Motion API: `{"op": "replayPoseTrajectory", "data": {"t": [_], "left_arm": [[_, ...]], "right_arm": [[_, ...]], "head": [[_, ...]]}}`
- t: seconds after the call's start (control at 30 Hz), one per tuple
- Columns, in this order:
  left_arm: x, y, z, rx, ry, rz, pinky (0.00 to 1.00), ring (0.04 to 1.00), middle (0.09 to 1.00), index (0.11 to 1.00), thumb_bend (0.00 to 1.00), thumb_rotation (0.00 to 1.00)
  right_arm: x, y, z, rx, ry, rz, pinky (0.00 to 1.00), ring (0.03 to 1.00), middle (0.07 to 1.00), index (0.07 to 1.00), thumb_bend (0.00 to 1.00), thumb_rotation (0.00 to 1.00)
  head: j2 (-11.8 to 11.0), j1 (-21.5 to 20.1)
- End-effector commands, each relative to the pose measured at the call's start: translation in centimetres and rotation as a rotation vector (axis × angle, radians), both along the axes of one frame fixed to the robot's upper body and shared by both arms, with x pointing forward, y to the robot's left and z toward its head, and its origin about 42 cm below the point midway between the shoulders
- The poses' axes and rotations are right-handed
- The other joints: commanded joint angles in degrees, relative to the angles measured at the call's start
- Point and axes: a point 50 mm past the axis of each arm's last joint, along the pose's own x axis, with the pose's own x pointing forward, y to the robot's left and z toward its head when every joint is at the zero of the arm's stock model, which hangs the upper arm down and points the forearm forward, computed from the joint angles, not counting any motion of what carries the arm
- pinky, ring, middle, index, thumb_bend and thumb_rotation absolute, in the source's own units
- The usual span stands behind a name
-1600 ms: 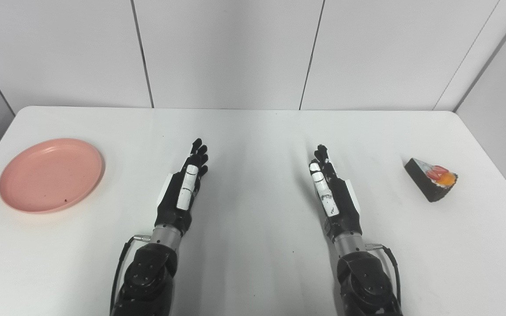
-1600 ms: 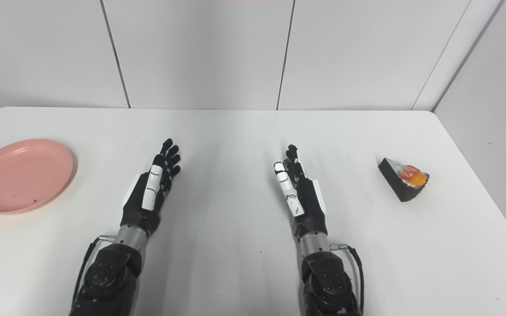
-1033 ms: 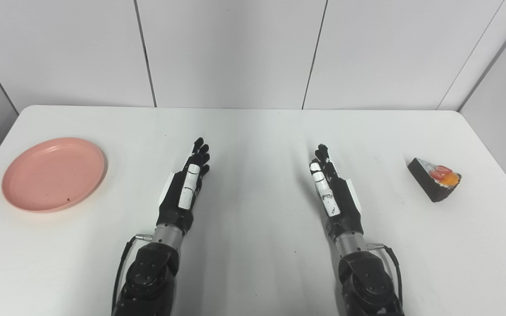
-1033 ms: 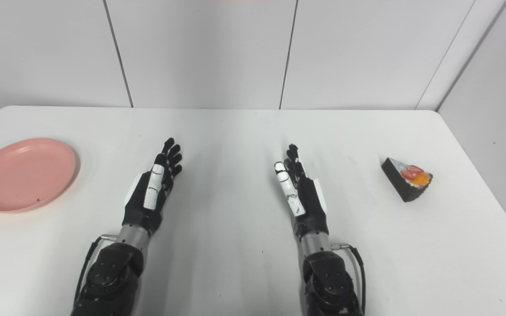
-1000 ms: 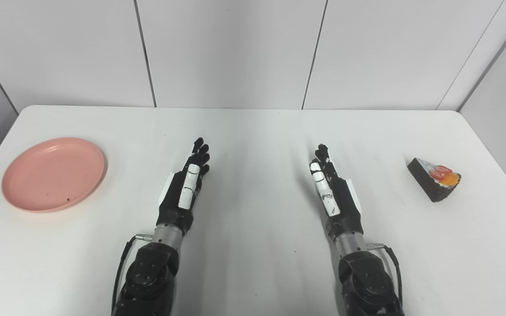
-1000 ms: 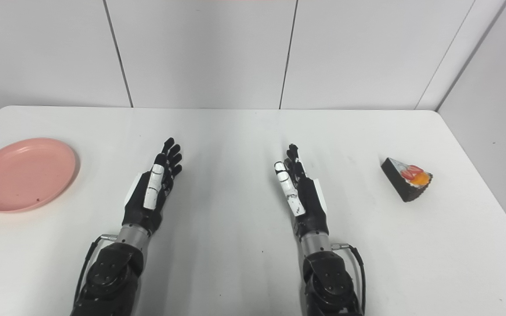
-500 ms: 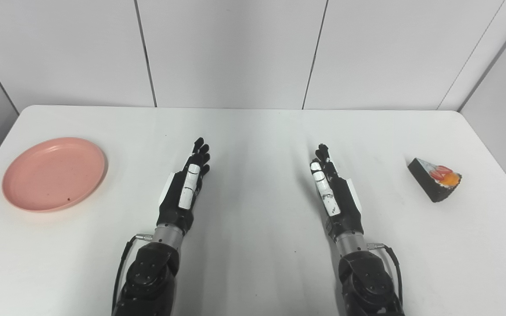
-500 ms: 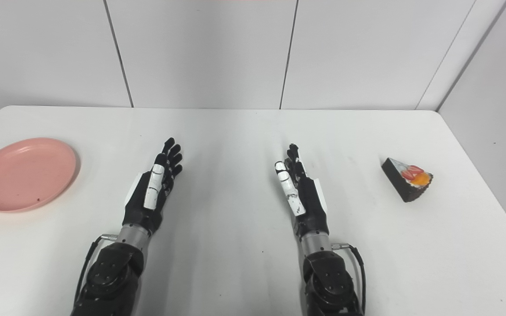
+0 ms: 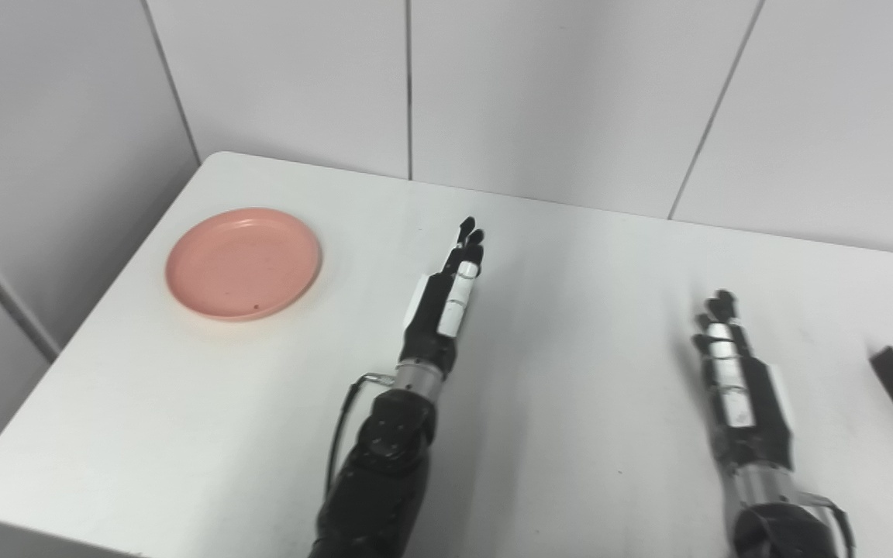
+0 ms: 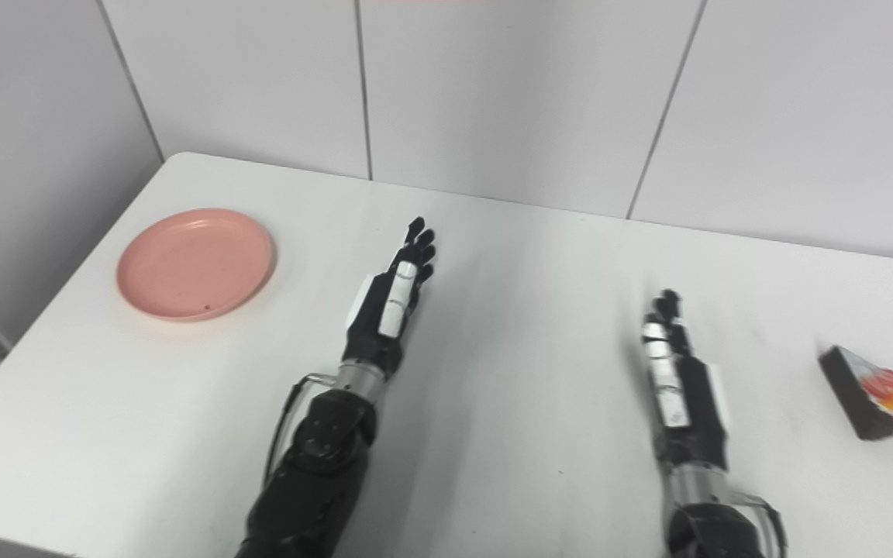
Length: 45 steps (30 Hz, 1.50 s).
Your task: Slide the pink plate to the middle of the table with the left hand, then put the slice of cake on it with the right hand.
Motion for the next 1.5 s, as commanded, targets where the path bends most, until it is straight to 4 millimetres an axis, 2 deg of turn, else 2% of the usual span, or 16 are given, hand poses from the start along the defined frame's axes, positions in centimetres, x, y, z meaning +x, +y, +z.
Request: {"op": "replayPoseTrajectory", "data": {"t": [0.0, 0.13, 0.27, 0.47, 0.57, 0.7, 0.8, 0.9, 1.0, 1.1, 1.17, 1.33, 1.47], "left_arm": [[1.0, 2.6, 1.5, -0.017, -0.070, 0.060, 1.00, 0.992, 0.988, 0.988, 0.81, 1.00], [2.0, 5.3, 4.0, -0.051, -0.124, 0.136, 0.98, 0.955, 0.956, 0.951, 0.83, 1.00], [2.5, 8.5, 6.0, -0.086, -0.164, 0.246, 0.87, 0.872, 0.873, 0.867, 0.84, 1.00], [2.6, 13.2, 7.7, -0.091, -0.197, 0.382, 0.85, 0.795, 0.787, 0.784, 0.83, 1.00], [2.8, 15.3, 8.1, -0.128, -0.222, 0.432, 0.76, 0.725, 0.732, 0.726, 0.83, 1.00], [1.9, 18.5, 8.9, -0.150, -0.211, 0.561, 0.75, 0.666, 0.668, 0.668, 0.81, 1.00], [1.6, 20.1, 9.2, -0.145, -0.228, 0.618, 0.66, 0.628, 0.635, 0.633, 0.80, 1.00], [1.3, 21.9, 9.3, -0.121, -0.229, 0.675, 0.67, 0.612, 0.620, 0.618, 0.79, 1.00], [1.0, 23.5, 9.2, -0.112, -0.226, 0.718, 0.66, 0.603, 0.617, 0.616, 0.80, 1.00], [0.8, 25.7, 9.0, -0.116, -0.211, 0.769, 0.70, 0.609, 0.614, 0.616, 0.82, 1.00], [0.6, 27.0, 8.7, -0.117, -0.198, 0.806, 0.77, 0.623, 0.616, 0.615, 0.82, 1.00], [0.2, 29.8, 7.8, -0.116, -0.163, 0.883, 0.63, 0.600, 0.608, 0.608, 0.82, 1.00], [-0.1, 30.8, 7.1, -0.160, -0.121, 0.876, 0.69, 0.613, 0.617, 0.619, 0.85, 1.00]], "right_arm": [[0.1, -0.7, 0.4, 0.012, -0.051, -0.006, 1.00, 1.000, 1.000, 1.000, 0.61, 0.84], [0.1, -0.9, 0.6, -0.006, -0.048, -0.002, 1.00, 1.000, 1.000, 1.000, 0.59, 0.86], [-0.1, -0.9, 0.8, -0.003, -0.042, -0.008, 1.00, 1.000, 1.000, 1.000, 0.58, 0.86], [-0.3, -0.7, 1.1, 0.012, -0.037, -0.007, 1.00, 1.000, 1.000, 1.000, 0.57, 0.84], [-0.3, -0.7, 1.2, 0.020, -0.037, -0.001, 1.00, 1.000, 1.000, 1.000, 0.54, 0.84], [-0.4, -0.7, 1.4, 0.025, -0.044, -0.010, 1.00, 1.000, 1.000, 1.000, 0.50, 0.83], [-0.4, -0.6, 1.5, 0.026, -0.041, -0.011, 1.00, 1.000, 1.000, 1.000, 0.50, 0.81], [-0.5, -0.6, 1.6, 0.026, -0.046, -0.009, 1.00, 1.000, 1.000, 1.000, 0.48, 0.80], [-0.5, -0.6, 1.7, 0.001, -0.046, 0.001, 1.00, 1.000, 1.000, 1.000, 0.48, 0.85], [-0.5, -0.5, 1.8, -0.008, -0.046, 0.003, 1.00, 1.000, 1.000, 1.000, 0.50, 0.89], [-0.5, -0.5, 1.8, -0.003, -0.048, 0.001, 1.00, 1.000, 1.000, 1.000, 0.50, 0.89], [-0.4, -0.4, 1.9, 0.005, -0.048, 0.002, 1.00, 1.000, 1.000, 1.000, 0.47, 0.87], [-0.5, -0.4, 2.0, 0.004, -0.048, -0.003, 1.00, 1.000, 1.000, 1.000, 0.48, 0.87]], "head": [[-0.58, 0.89], [-1.18, 1.66], [-1.72, 2.40], [-2.14, 3.12], [-2.21, 3.19], [-2.20, 3.18], [-2.12, 3.32], [-2.19, 3.49], [-2.18, 3.65], [-2.30, 3.81], [-2.38, 3.93], [-2.36, 4.04], [-2.39, 4.04]]}}
